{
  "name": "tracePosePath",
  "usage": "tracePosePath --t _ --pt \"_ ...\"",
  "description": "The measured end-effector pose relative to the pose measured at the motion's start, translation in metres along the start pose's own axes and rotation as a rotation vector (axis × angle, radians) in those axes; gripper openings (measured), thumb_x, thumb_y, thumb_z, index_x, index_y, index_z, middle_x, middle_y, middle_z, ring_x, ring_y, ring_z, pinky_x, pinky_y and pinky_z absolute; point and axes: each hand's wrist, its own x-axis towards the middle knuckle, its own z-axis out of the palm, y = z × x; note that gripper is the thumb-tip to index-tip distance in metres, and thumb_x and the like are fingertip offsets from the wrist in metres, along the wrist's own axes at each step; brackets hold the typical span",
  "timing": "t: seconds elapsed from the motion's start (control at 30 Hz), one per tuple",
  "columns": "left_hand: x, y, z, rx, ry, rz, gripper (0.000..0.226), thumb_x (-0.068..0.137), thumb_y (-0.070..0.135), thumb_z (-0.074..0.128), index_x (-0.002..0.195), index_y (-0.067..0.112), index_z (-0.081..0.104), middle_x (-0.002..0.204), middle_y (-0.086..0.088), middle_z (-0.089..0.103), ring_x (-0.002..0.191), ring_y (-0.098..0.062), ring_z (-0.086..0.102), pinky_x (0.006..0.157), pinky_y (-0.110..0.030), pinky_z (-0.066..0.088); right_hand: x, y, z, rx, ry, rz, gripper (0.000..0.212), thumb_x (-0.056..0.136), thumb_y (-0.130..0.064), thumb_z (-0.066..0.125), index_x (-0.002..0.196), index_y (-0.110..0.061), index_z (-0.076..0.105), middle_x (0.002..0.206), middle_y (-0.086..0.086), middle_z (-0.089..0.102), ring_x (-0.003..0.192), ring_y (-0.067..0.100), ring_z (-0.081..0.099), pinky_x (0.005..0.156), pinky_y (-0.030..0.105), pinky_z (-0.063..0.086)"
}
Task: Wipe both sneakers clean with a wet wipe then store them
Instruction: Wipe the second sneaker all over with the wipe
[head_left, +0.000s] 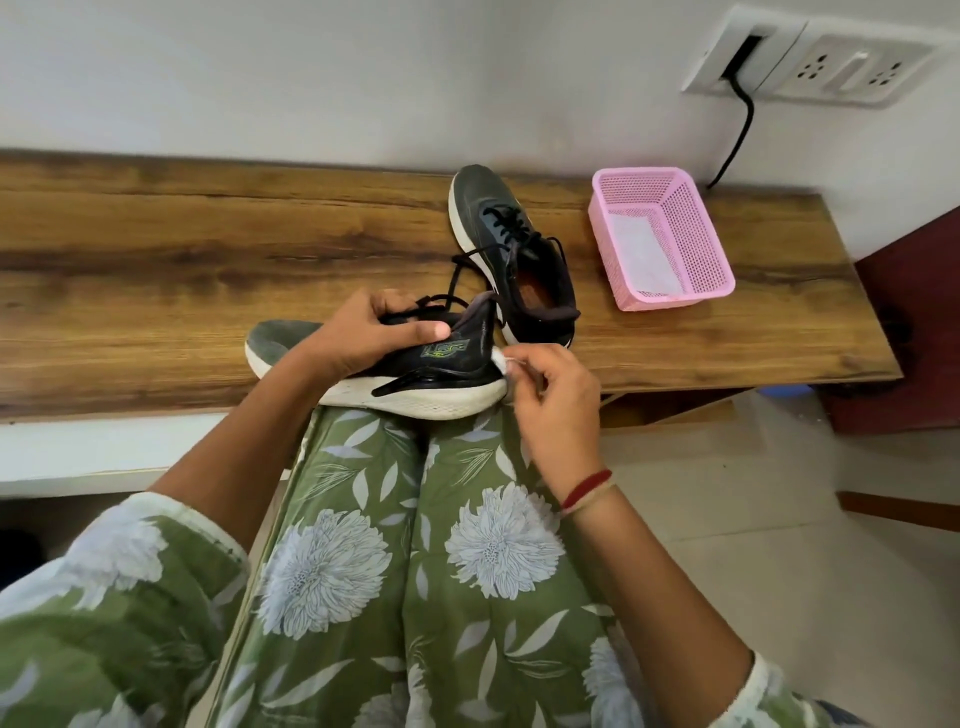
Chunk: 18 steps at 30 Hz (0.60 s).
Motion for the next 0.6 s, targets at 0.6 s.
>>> tracePosePath --t 0.6 --pt "-0.010 0.005 -0.002 -0.133 -0.089 -0.015 0.051 0.045 0.059 0.083 0.074 0.017 0.077 0.077 0.008 0.068 0.069 -0.007 0.063 0.065 -0.015 0.048 0.017 0.015 -0.024 0.590 -0.054 0.581 0.016 0.087 -0.006 0.060 0.092 -0.020 0.065 0.101 0.003 0.067 0.096 0.019 0.063 0.084 0.031 0.054"
